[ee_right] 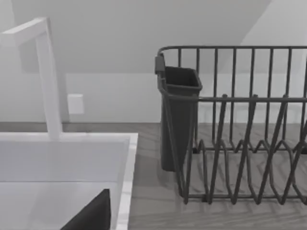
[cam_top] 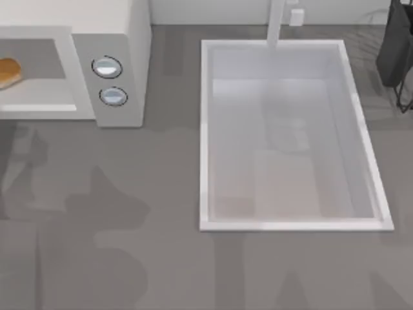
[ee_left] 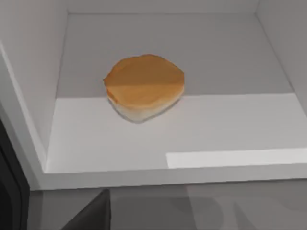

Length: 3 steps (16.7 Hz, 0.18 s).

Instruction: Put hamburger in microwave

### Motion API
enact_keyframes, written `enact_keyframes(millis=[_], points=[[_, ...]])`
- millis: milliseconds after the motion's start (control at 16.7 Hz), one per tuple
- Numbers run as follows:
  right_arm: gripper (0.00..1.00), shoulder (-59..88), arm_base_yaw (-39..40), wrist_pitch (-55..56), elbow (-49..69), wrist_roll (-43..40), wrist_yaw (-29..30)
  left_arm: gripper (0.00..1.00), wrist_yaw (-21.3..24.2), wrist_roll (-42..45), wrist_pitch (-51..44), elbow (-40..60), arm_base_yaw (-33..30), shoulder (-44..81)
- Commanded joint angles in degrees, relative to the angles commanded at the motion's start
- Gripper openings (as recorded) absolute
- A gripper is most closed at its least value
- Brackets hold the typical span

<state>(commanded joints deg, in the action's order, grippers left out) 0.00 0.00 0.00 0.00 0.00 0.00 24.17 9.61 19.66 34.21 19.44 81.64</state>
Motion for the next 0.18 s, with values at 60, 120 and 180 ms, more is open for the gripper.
enact_keyframes(millis=[60,120,180], points=[[1.00,0.0,0.0,0.0,0.0,0.0,0.0,1.00,0.0,0.0,-1.1,0.5,0.0,-1.1],[1.00,0.0,0.0,0.0,0.0,0.0,0.0,1.00,0.0,0.0,-1.6,0.7,0.0,-1.5],[1.00,0.0,0.0,0.0,0.0,0.0,0.0,1.00,0.0,0.0,-1.6,0.7,0.0,-1.6]])
